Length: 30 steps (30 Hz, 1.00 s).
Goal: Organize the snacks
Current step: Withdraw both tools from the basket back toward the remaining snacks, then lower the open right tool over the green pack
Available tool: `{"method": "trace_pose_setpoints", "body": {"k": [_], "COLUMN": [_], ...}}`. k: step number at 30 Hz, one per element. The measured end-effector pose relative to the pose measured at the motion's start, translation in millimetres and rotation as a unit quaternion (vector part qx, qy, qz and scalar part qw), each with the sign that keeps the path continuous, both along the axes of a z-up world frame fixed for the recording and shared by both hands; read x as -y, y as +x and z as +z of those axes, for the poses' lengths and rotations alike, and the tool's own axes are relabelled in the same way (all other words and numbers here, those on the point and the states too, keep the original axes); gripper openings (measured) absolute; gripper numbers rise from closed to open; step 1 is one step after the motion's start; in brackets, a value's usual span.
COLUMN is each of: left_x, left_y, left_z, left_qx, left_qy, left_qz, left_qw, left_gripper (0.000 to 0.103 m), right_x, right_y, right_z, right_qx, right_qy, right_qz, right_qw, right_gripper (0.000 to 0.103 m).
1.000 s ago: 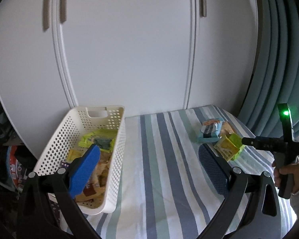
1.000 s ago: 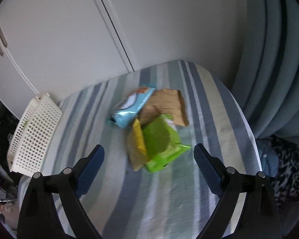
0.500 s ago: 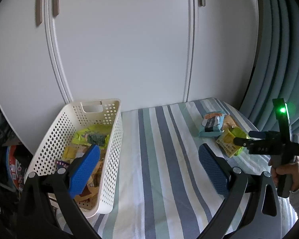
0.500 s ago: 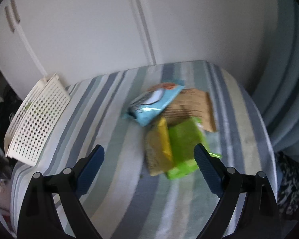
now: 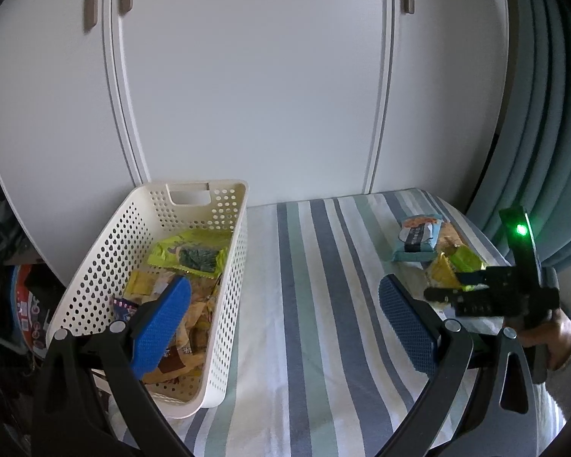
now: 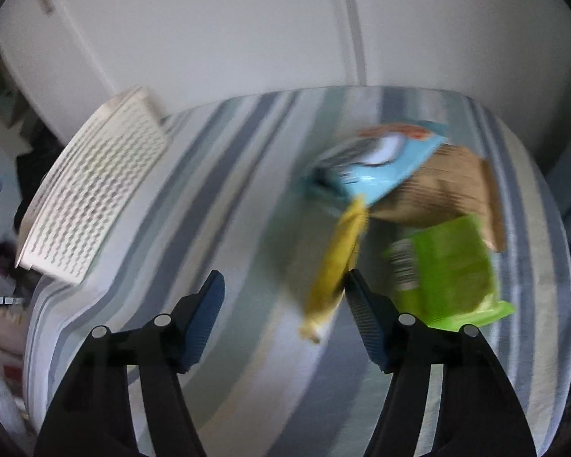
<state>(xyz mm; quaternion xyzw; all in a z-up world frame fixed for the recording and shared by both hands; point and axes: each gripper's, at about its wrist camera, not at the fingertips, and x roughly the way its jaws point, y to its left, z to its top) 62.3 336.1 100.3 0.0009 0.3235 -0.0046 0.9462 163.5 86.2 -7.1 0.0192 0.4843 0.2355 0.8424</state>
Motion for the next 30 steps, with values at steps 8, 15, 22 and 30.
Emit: {"method": "trace_pose_setpoints", "body": {"k": [8, 15, 22, 30], "left_x": [5, 10, 53, 95], "left_y": [2, 9, 31, 53], "left_z": [-3, -11, -37, -68], "left_qx": [-0.001, -0.012, -0.043, -0.083], "left_qy": [0.003, -0.003, 0.020, 0.057], "left_qz": [-0.008, -0.014, -0.073, -0.127], "left_qw": [1.0000, 0.9998, 0.9962, 0.9868], "left_gripper": [0.100, 0.100, 0.100, 0.100], "right_x": [-9, 26, 63, 76], "right_y": [-10, -7, -2, 8], "right_z": [2, 11, 18, 11], "right_qx": [-0.025, -0.013, 0.020, 0.037], "right_qy": [0.044, 0.040, -0.020, -0.103], "right_qz": [0.018, -0.041, -0.087, -0.073], "right_qw": [0.999, 0.998, 0.996, 0.991], "right_gripper": [0.066, 0.066, 0.072, 0.087]}}
